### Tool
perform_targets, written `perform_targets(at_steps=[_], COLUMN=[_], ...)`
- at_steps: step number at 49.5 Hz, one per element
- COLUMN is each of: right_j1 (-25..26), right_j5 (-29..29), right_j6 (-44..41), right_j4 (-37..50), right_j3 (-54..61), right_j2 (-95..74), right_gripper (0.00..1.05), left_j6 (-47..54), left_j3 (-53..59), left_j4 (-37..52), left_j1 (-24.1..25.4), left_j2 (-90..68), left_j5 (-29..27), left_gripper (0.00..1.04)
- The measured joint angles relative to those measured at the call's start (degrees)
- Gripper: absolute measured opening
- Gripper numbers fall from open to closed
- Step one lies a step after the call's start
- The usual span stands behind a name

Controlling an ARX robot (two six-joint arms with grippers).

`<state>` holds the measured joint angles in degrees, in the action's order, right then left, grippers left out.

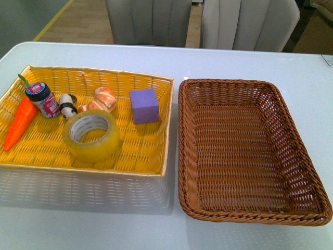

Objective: Move tape to another basket

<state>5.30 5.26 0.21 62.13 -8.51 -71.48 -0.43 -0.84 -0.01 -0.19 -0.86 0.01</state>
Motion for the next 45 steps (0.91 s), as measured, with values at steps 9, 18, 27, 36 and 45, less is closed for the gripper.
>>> perform_targets(at_steps=[9,18,27,36,45], right_j1=[-2.32,-4.98,-5.09,-5.09,-5.09], right_j5=[-3.72,-4.96,-5.20,-5.27,-5.29], right_j6=[0.02,0.00,0.00,0.00,0.00], right_j4=[-4.17,-9.81,-17.66,-26.32,-31.61], right_j3=[2.91,5.25,7.08,7.15,7.17], right_j2=[6.91,14.93,24.68,34.64,40.41], right_gripper=[0.02,0.02,0.02,0.02,0.02], left_j6=[0.00,0.00,0.00,0.00,0.00], left_j3=[0.00,0.00,0.00,0.00,0.00], left_j4=[0.00,0.00,0.00,0.00,0.00], left_j1=[0.00,0.00,0.00,0.00,0.00], left_j2=[0.00,0.00,0.00,0.00,0.00], left_j5=[0.00,0.00,0.00,0.00,0.00], left_gripper=[0.96,0.96,0.96,0.96,0.96])
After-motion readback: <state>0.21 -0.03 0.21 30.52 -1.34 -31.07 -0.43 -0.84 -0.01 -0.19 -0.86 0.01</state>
